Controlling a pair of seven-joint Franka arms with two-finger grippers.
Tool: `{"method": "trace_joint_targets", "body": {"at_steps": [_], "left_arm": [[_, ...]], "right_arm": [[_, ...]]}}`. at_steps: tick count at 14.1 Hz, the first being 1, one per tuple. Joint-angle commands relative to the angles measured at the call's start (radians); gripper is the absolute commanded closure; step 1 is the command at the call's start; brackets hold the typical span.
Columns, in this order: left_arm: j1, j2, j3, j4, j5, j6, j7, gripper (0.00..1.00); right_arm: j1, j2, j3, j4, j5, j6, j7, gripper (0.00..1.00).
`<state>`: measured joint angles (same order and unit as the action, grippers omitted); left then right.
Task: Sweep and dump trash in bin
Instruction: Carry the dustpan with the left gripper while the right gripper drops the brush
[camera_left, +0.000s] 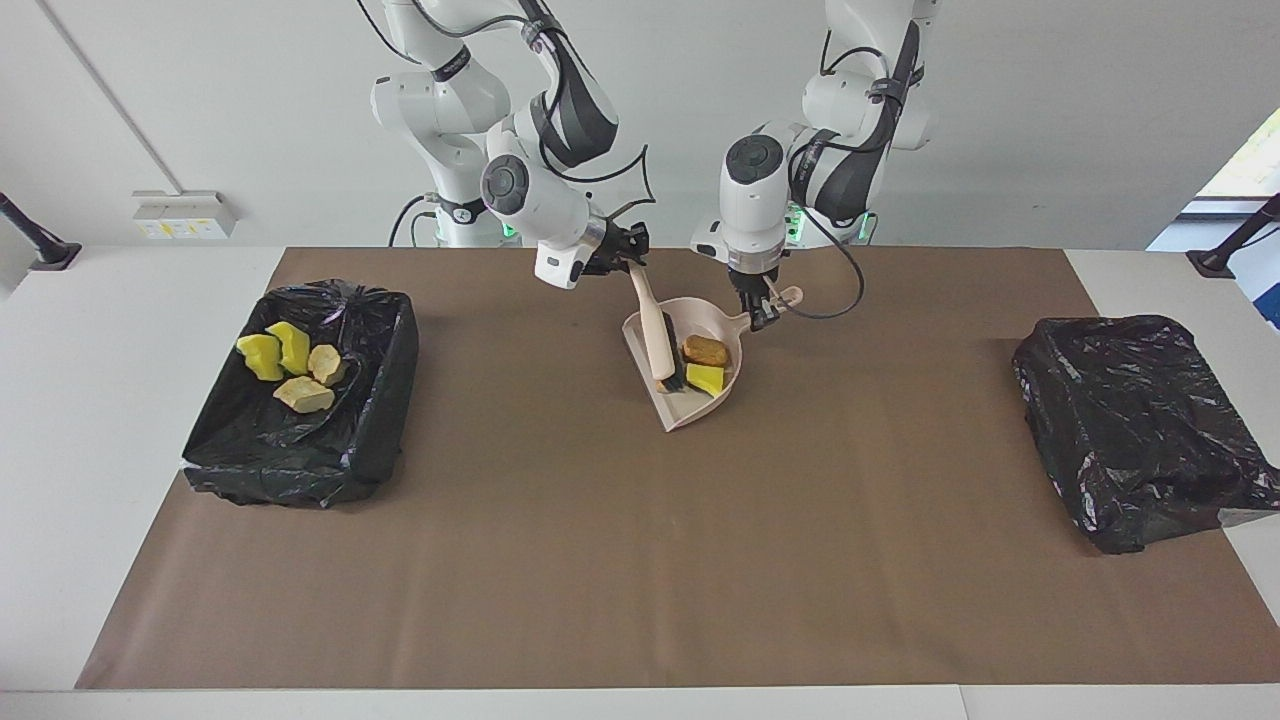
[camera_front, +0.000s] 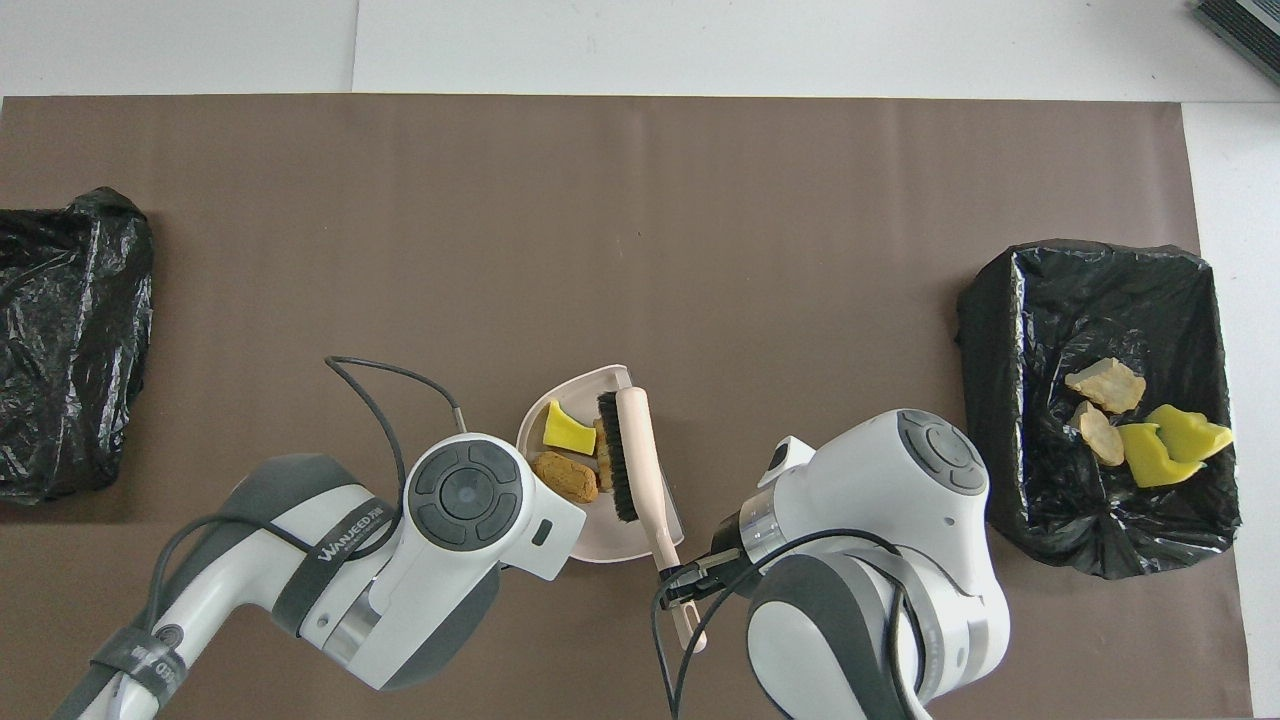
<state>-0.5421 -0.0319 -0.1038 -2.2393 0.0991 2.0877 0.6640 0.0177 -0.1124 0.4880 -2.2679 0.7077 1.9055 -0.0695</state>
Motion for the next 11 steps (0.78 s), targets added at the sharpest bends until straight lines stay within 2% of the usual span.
{"method": "trace_joint_targets", "body": {"at_steps": [1,2,4,8,11], "left_arm": [[0.037,-0.022,-0.002,-0.037,0.01,0.051,0.106,1.0],[0.048,-0.025,0.0,-0.037,0.01,0.051,0.133,1.0],[0.123,-0.071,0.0,-0.04,0.01,0.041,0.216,1.0],[0.276,-0.196,0.003,-0.114,0.01,0.032,0.42,1.0],[0.468,-0.241,0.012,-0.111,0.008,0.025,0.636,1.0]], "right_arm": [[-0.018,-0.078,0.0,0.042,-0.161,-0.087,0.086,1.0],[-0.016,-0.101,0.0,0.066,-0.242,-0.126,0.159,1.0],[-0.015,-0.125,0.004,0.082,-0.312,-0.141,0.308,1.0],[-0.015,-0.161,0.007,0.027,-0.318,-0.146,0.363,1.0],[0.007,-0.15,0.018,0.027,-0.326,-0.138,0.375,1.0]]}}
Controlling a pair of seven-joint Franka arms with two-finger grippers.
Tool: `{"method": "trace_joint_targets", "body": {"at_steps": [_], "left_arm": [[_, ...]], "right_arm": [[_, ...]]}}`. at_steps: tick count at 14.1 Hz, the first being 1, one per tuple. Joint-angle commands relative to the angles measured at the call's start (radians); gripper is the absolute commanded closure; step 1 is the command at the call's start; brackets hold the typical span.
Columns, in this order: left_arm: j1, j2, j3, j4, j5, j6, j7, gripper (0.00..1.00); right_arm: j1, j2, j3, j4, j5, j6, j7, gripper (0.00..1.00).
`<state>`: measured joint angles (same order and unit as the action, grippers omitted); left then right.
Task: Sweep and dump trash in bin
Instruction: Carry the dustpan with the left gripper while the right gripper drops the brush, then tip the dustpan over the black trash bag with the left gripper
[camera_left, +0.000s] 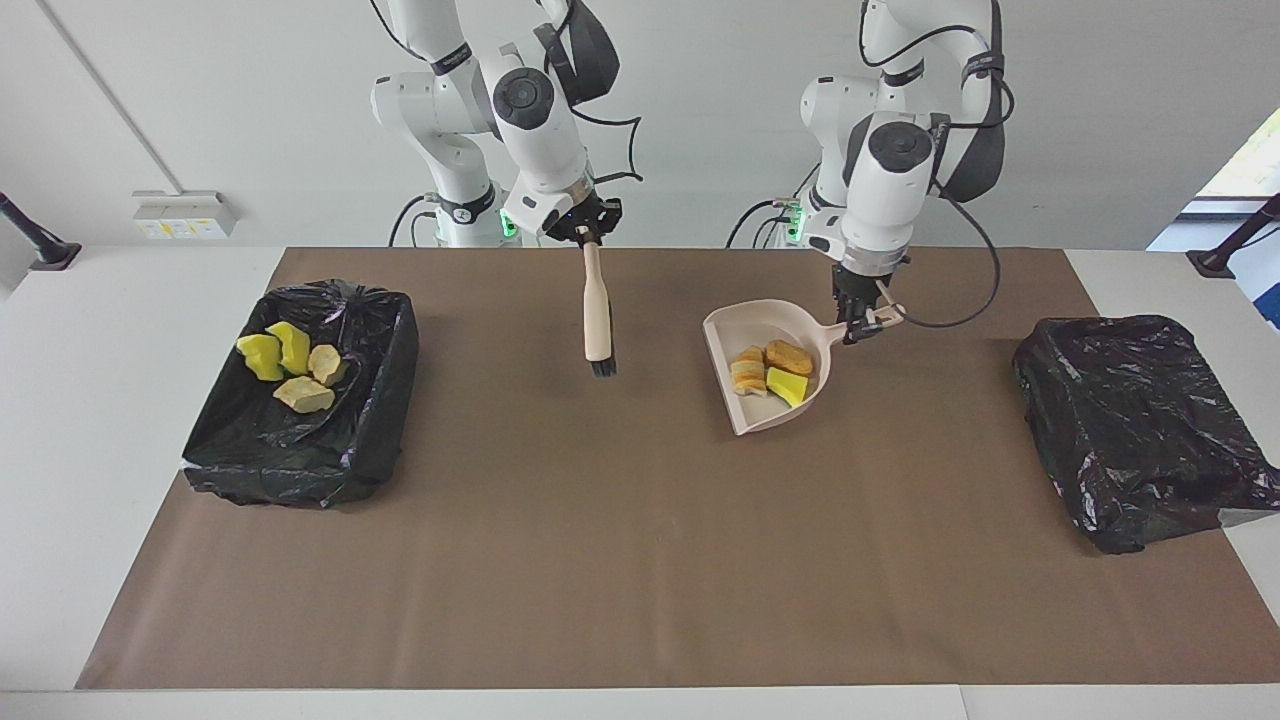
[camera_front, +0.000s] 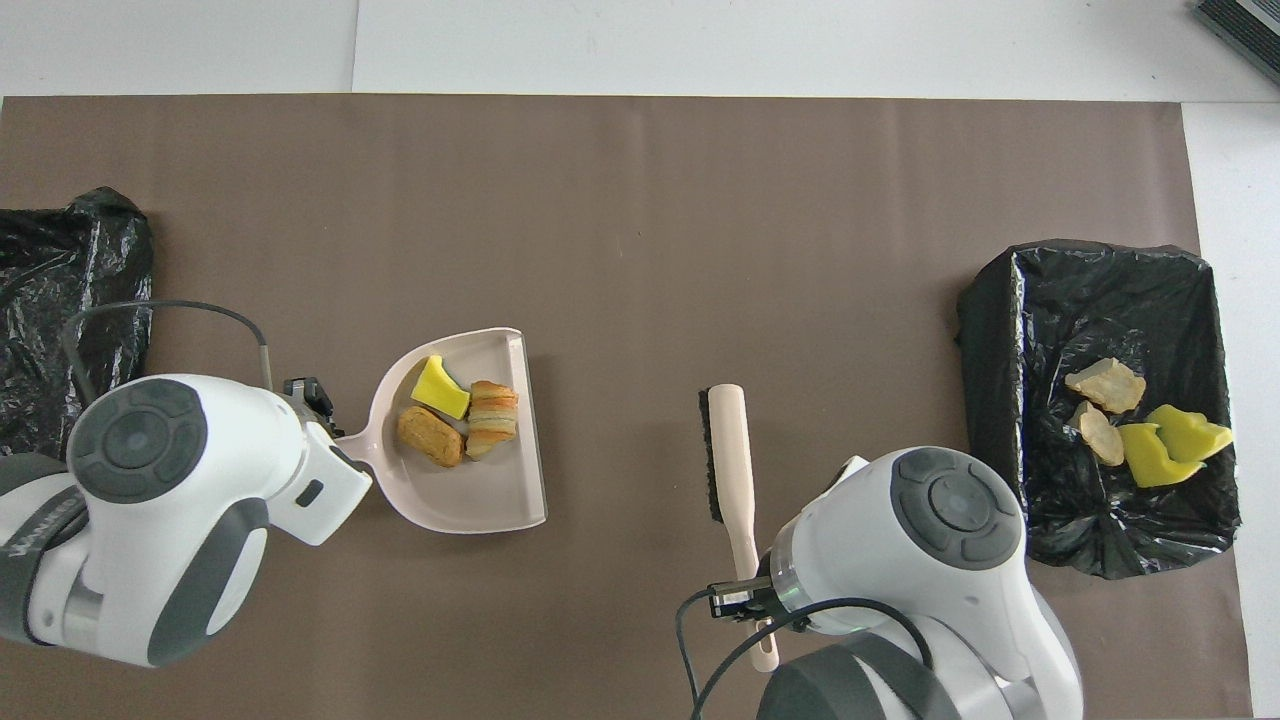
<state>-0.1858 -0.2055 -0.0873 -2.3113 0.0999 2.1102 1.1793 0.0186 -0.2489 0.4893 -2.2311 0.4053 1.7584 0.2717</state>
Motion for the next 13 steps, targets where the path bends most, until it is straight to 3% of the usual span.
{"method": "trace_joint_targets", "body": {"at_steps": [1,3,4,7,11,13], "left_arm": [[0.191,-0.066,-0.005,-0.031,0.003,0.002,0.146,1.0],[0.339,-0.048,-0.003,0.002,-0.022,0.005,0.204,1.0],[0.394,-0.014,-0.003,0.041,-0.022,0.02,0.264,1.0],[0.543,0.125,0.001,0.267,-0.023,-0.018,0.396,1.0],[0.696,0.319,0.001,0.571,-0.011,-0.096,0.557,1.0],[0.745,0.408,0.001,0.698,0.021,-0.095,0.668,1.0]], "right_arm": [[0.038,-0.003,0.017,-0.01,-0.028,0.018,0.049,1.0],[0.069,0.006,0.018,-0.007,-0.028,0.045,0.108,1.0],[0.136,0.049,0.018,-0.005,-0.029,0.088,0.168,1.0],[0.263,0.198,0.018,0.053,-0.098,0.199,0.386,1.0],[0.36,0.304,0.018,0.064,-0.17,0.308,0.475,1.0],[0.362,0.329,0.018,0.057,-0.216,0.334,0.474,1.0]]}}
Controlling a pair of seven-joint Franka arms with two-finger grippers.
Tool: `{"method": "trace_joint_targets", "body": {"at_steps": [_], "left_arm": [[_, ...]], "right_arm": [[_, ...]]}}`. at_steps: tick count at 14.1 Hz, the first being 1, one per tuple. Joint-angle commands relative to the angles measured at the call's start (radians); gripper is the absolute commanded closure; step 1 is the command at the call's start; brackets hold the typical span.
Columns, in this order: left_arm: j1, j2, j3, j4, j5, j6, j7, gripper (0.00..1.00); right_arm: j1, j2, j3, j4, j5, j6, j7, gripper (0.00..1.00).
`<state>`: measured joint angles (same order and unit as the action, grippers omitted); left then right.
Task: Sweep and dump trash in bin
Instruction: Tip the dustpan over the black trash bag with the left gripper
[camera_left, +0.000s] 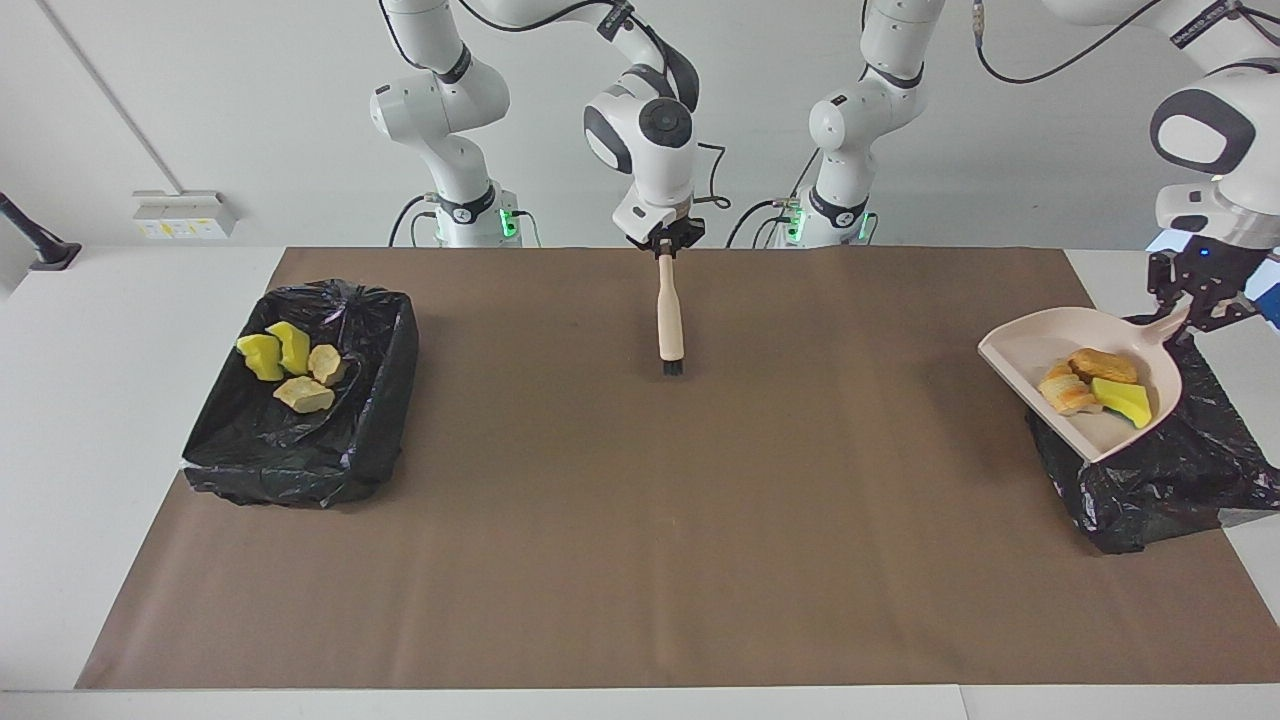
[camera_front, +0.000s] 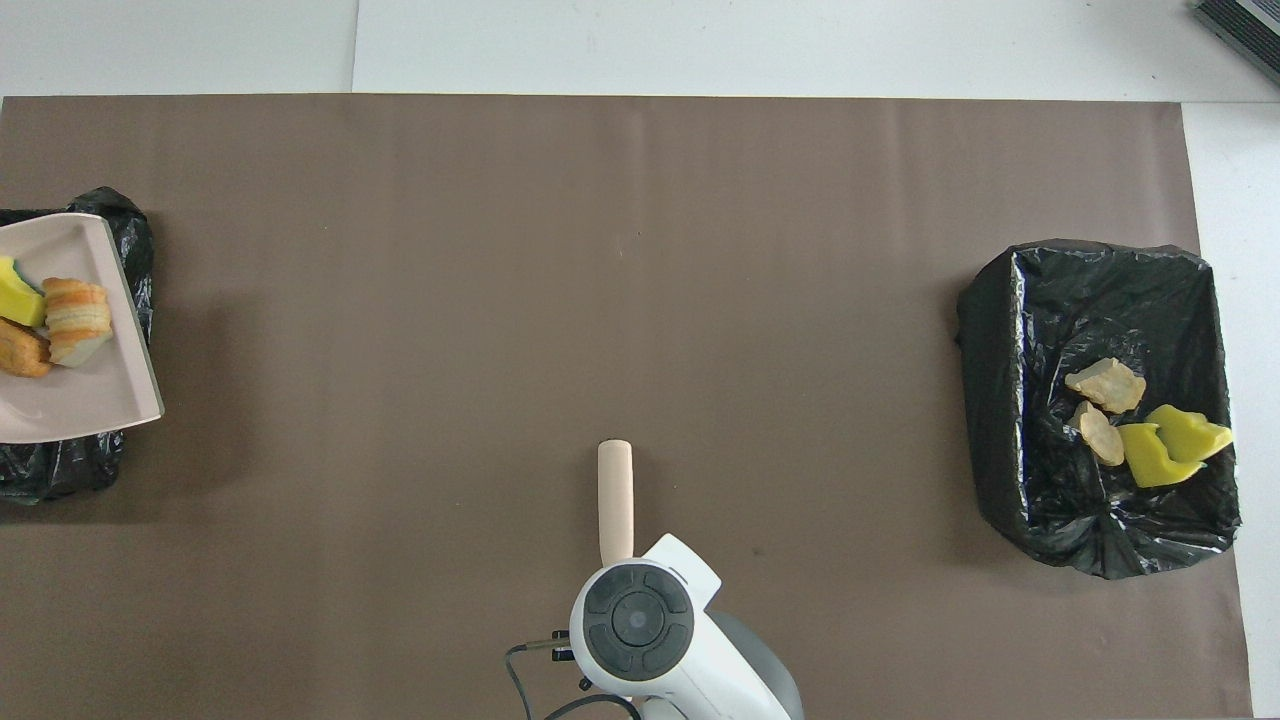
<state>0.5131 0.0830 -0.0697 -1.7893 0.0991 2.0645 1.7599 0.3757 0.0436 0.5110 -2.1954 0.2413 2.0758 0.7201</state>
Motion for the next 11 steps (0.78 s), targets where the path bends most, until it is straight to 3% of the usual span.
{"method": "trace_joint_targets", "body": {"at_steps": [1,5,8,11], "left_arm": [[0.053,0.156,-0.016,0.233,0.072,-0.037,0.134,1.0],[0.035,0.175,-0.016,0.245,0.377,0.086,0.115,1.0],[-0.016,0.162,-0.016,0.212,0.589,0.083,0.067,1.0],[-0.024,0.161,-0.016,0.217,0.703,0.06,0.067,1.0]], "right_arm": [[0.005,0.036,-0.003,0.017,-0.057,0.024,0.025,1.0],[0.014,0.05,-0.003,0.011,-0.057,0.033,0.062,1.0],[0.014,0.048,-0.003,0.0,-0.057,0.03,0.067,1.0],[0.031,0.033,-0.005,0.0,-0.094,-0.037,0.09,1.0]]}}
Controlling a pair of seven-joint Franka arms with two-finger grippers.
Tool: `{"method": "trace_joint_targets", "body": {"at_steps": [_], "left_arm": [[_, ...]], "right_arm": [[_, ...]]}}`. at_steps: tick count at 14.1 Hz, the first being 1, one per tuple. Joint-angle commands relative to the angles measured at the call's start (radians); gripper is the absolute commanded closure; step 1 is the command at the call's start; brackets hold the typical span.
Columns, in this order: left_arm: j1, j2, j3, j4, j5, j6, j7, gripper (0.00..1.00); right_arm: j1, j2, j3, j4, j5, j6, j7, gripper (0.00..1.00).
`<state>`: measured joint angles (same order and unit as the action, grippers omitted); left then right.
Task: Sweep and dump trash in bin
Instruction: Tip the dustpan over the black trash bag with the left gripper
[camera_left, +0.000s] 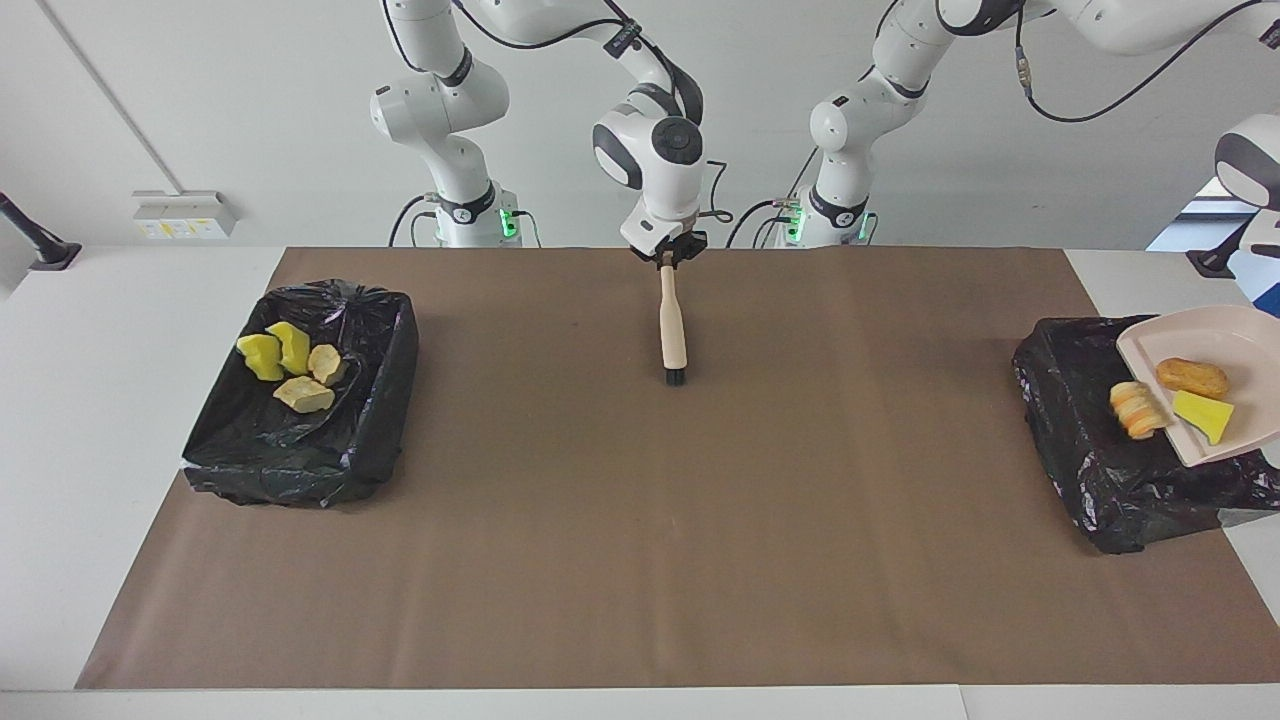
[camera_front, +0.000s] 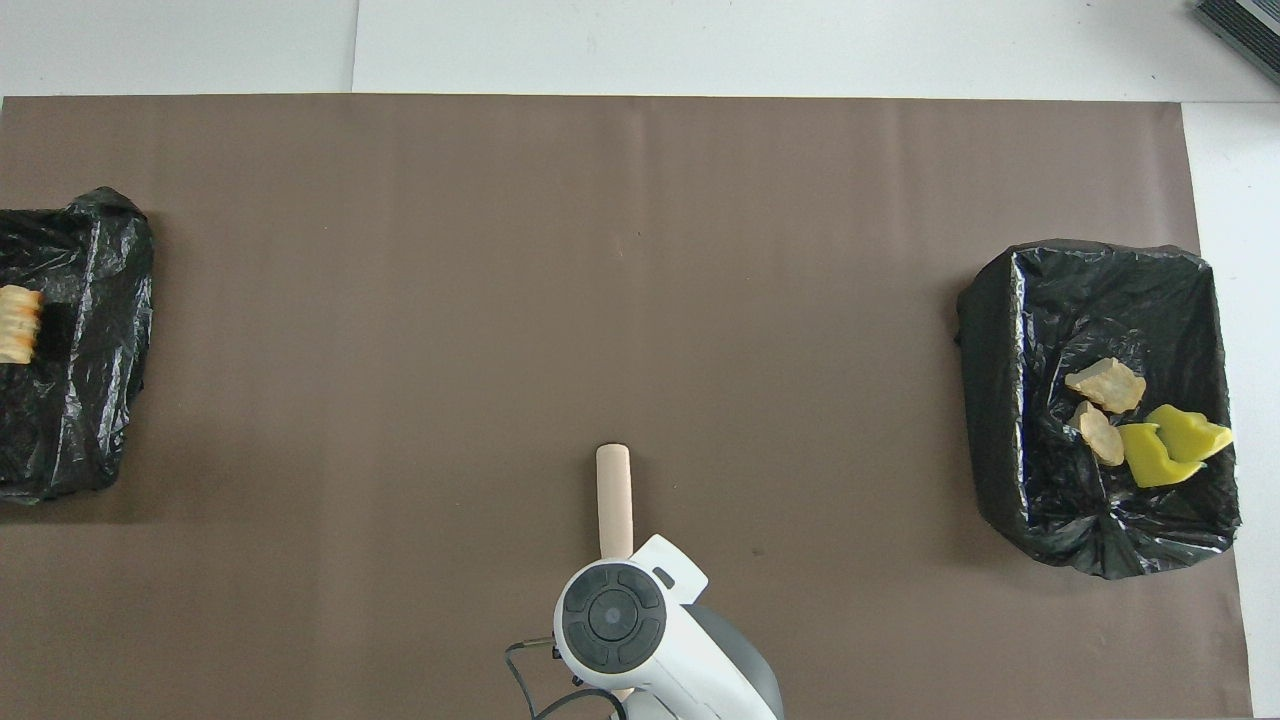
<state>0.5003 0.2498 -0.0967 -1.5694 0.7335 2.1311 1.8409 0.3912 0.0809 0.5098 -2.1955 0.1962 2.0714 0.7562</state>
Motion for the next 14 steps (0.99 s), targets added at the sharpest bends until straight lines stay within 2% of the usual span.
{"method": "trace_joint_targets", "body": {"at_steps": [1,3,6,7,8,9,14], "left_arm": [[-0.02,-0.006,0.011,0.0,0.11,-0.016,-0.014,1.0],[-0.02,-0.006,0.011,0.006,0.185,-0.016,-0.014,1.0],[-0.019,-0.009,0.009,0.046,0.196,-0.031,-0.008,1.0],[-0.02,-0.018,0.0,0.048,0.19,-0.065,-0.012,1.0],[-0.029,-0.02,-0.017,0.048,0.173,-0.092,-0.014,1.0],[-0.066,-0.02,-0.027,0.048,0.146,-0.117,-0.015,1.0],[-0.204,-0.003,-0.031,0.081,0.018,-0.241,-0.055,1.0]], "right_arm": [[0.015,-0.004,-0.004,0.0,-0.051,-0.034,0.055,1.0],[0.015,-0.003,-0.004,-0.009,-0.057,-0.03,0.058,1.0],[0.015,0.006,-0.004,-0.003,-0.057,-0.022,0.075,1.0],[0.014,0.014,-0.004,0.009,-0.055,-0.019,0.075,0.87],[0.012,0.026,-0.004,0.031,-0.055,-0.014,0.069,0.18],[0.0,0.04,-0.004,0.054,-0.052,-0.002,0.066,0.0],[-0.1,0.028,-0.01,0.147,-0.049,-0.002,-0.009,0.0]]}}
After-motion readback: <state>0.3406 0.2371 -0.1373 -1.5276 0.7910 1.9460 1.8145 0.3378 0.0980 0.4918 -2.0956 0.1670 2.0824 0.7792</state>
